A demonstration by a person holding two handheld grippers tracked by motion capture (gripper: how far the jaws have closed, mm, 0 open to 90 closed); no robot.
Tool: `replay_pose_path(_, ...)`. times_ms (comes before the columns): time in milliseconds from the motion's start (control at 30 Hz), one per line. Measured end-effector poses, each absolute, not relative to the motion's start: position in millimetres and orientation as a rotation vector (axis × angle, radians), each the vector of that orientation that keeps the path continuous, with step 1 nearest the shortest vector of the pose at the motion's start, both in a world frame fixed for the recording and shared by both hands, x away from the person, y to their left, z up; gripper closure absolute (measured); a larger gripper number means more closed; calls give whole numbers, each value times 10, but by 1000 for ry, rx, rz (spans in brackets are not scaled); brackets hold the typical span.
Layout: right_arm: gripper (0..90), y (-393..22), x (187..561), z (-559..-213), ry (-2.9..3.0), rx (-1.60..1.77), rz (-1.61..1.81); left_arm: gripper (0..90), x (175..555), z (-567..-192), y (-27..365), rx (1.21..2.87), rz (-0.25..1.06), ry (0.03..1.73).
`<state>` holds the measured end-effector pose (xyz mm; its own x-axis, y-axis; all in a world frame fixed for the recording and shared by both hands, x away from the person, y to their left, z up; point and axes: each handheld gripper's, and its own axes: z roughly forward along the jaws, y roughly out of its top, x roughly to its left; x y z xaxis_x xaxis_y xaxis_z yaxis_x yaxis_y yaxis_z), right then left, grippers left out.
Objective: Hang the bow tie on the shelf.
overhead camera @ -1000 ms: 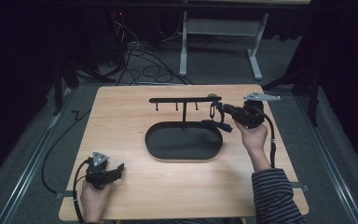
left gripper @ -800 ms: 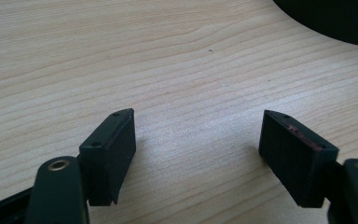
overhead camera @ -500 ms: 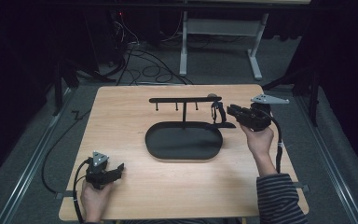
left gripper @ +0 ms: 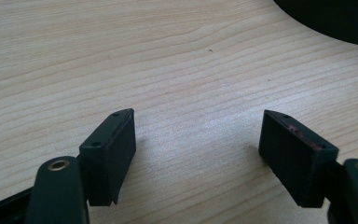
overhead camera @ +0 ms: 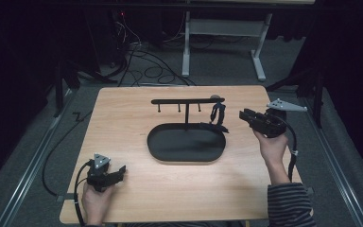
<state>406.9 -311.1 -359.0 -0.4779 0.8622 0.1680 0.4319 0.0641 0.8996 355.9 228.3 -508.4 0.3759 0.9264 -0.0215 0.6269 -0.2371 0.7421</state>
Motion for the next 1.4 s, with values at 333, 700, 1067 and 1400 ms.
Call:
replay_pose_path(333, 684, -3217, 3955, -3607, 1913, 1300, 1405, 276, 3559, -5084, 2283, 1964, 569, 1336)
replay_pose_path(700, 671, -3311, 3806, -3633, 1892, 1309, 1416, 276, 3559, -5084, 2283, 1964, 569, 1336)
replay_pose_path(1067, 664, -3382, 3656, -3647, 1883, 1299, 1419, 276, 3559, -5084, 2282, 1965, 569, 1336)
replay_pose_path(1400, 660, -3450, 3494, -3662, 1859, 1302, 1429, 276, 3559, -5084, 2282, 1964, 569, 1336)
